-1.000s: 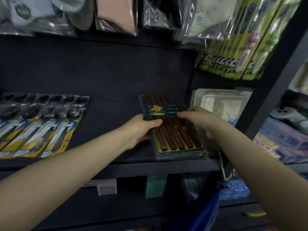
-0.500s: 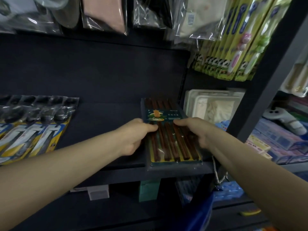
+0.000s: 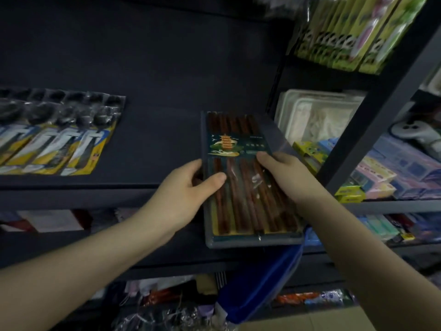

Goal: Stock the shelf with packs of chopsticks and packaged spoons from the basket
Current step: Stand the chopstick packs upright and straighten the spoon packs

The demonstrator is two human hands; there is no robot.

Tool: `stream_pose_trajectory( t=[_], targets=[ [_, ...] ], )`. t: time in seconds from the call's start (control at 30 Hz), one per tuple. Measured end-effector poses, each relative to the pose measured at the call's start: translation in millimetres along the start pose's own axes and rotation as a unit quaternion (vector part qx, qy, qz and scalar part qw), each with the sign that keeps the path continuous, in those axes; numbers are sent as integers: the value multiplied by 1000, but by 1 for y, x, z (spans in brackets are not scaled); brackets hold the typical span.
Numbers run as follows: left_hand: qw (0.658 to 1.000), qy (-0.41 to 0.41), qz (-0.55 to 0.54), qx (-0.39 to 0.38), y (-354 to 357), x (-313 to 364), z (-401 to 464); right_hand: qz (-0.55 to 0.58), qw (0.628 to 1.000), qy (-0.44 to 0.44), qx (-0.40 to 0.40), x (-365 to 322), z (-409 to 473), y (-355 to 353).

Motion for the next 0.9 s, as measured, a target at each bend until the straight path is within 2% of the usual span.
stream_pose_trajectory(
  t=[0.07,0.23,0.37,0.5,0.6,0.67,0.73,0.83,0.9],
  targets=[
    [1000,1,-16,2,3,-5,-23,40,999,-16,-12,4,-19,9],
    [989,-80,-124,-5,-4,-17,-38,212,977,-3,20,9,-56,18],
    [973,-130,-181,-52,-7,-14,-43,239,970,12,42,5,-69,14],
    [954,-170,-228,-91,-13,-16,-54,286,957,49,-18,1,-82,22],
    [964,-124,-214,-100,-21,-6,-53,294,956,19,4,-7,-88,21],
    [979,-54,-176,-89,-30,6,-43,307,951,-30,32,-21,-87,14],
    [992,31,-109,-57,-42,22,-29,307,946,-96,22,-42,-78,10],
    [988,149,-30,-20,-57,49,-5,295,941,-165,12,-73,-56,2],
    [982,187,23,-13,-64,60,13,297,934,-199,2,-91,-43,-4]
  ],
)
Point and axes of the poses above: each hand's wrist, its own z-axis towards the middle knuckle, its own y-axis out of the palm, x = y × z, the point moved 4 cm from there along z, towards the middle knuckle, and after that the axes turned 2 degrees about z, right-handed, at the moved point
